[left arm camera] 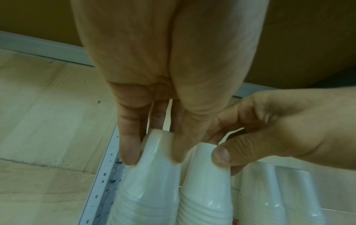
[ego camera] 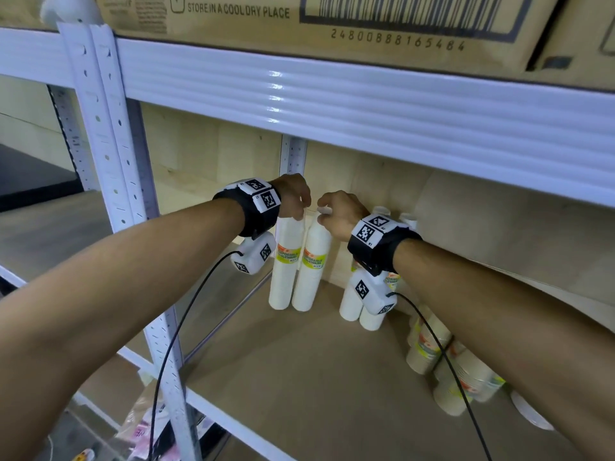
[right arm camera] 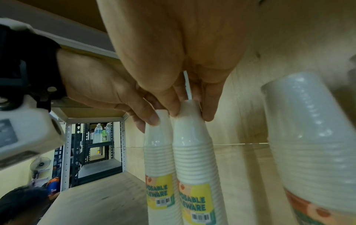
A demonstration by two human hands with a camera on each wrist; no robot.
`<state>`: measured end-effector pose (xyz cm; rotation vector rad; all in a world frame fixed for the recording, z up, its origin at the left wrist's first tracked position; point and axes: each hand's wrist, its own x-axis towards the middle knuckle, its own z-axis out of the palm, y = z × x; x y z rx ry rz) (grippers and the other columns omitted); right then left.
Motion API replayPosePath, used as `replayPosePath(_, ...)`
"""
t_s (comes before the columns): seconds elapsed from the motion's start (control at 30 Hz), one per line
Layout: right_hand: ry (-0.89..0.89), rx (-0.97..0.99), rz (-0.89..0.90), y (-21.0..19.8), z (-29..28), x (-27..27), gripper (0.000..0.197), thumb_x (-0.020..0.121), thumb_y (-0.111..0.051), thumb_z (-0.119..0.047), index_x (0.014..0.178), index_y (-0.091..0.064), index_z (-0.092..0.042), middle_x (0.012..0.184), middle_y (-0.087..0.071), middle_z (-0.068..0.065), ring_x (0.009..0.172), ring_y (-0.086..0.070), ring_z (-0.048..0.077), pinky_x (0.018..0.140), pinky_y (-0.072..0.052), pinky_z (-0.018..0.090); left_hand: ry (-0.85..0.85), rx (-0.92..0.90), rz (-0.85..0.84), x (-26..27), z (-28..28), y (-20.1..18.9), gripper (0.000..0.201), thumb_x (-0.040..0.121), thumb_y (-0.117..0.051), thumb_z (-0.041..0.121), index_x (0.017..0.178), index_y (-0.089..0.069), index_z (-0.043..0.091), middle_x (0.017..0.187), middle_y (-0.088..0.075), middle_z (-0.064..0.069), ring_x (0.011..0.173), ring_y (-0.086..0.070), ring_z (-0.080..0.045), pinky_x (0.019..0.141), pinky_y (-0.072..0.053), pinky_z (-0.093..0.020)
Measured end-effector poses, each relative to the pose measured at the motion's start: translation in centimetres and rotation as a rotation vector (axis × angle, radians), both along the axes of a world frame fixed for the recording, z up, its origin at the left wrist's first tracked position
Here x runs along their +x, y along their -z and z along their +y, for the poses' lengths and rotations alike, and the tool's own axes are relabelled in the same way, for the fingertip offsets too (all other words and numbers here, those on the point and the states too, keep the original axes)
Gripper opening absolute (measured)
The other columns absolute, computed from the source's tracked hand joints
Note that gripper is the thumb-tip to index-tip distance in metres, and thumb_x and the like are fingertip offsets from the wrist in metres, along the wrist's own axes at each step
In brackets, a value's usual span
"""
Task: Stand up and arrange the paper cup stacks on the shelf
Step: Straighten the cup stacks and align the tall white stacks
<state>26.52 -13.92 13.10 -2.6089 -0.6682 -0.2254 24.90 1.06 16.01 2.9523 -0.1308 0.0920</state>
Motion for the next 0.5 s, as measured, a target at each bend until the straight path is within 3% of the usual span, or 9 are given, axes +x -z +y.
replayPosePath(0.13,0.030,-0.006,-0.003,-0.7,-1.5,-1.0,0.040,0.091,-0.061,-0.017,0.130,-0.057,-0.013,0.136,-0.056,0.007,0.124,-0.053,0.024,0.095,-0.042,0.024,0.059,-0.001,0.015,-0.9,-1.5,-0.8,0.044,0.086,-0.067,0.009,0.129,-0.063,0.010,0.132,-0.053,-0.007,0.115,-0.056,-0.025,0.081,-0.051,-0.028)
replayPosePath(0.2,0.043,-0.023,-0.004,-1.0,-2.4,-1.6,0.040,0.089,-0.062,-0.018,0.129,-0.058,-0.015,0.136,-0.055,0.007,0.124,-0.053,0.025,0.095,-0.043,0.026,0.089,0.003,0.032,-1.2,-2.3,-1.1,0.044,0.085,-0.068,0.010,0.129,-0.063,0.011,0.132,-0.055,-0.007,0.113,-0.057,-0.024,0.086,-0.054,-0.032)
replayPosePath(0.3,0.068,-0.039,-0.008,-1.6,-3.8,-2.6,0.038,0.089,-0.062,-0.020,0.127,-0.060,-0.015,0.135,-0.056,0.007,0.123,-0.054,0.026,0.097,-0.045,0.029,0.110,-0.075,0.085,-1.6,-3.5,-1.4,0.040,0.083,-0.069,0.005,0.123,-0.067,0.009,0.125,-0.060,-0.011,0.097,-0.061,-0.025,0.079,-0.055,-0.036)
replayPosePath(0.5,0.106,-0.054,-0.011,-2.5,-6.5,-4.3,0.034,0.088,-0.063,-0.017,0.121,-0.065,-0.013,0.124,-0.062,0.007,0.114,-0.059,0.025,0.082,-0.045,0.023,0.164,-0.101,0.135,-2.1,-6.0,-1.4,0.036,0.084,-0.069,0.004,0.119,-0.067,0.012,0.122,-0.062,-0.011,0.105,-0.065,-0.033,0.081,-0.058,-0.041)
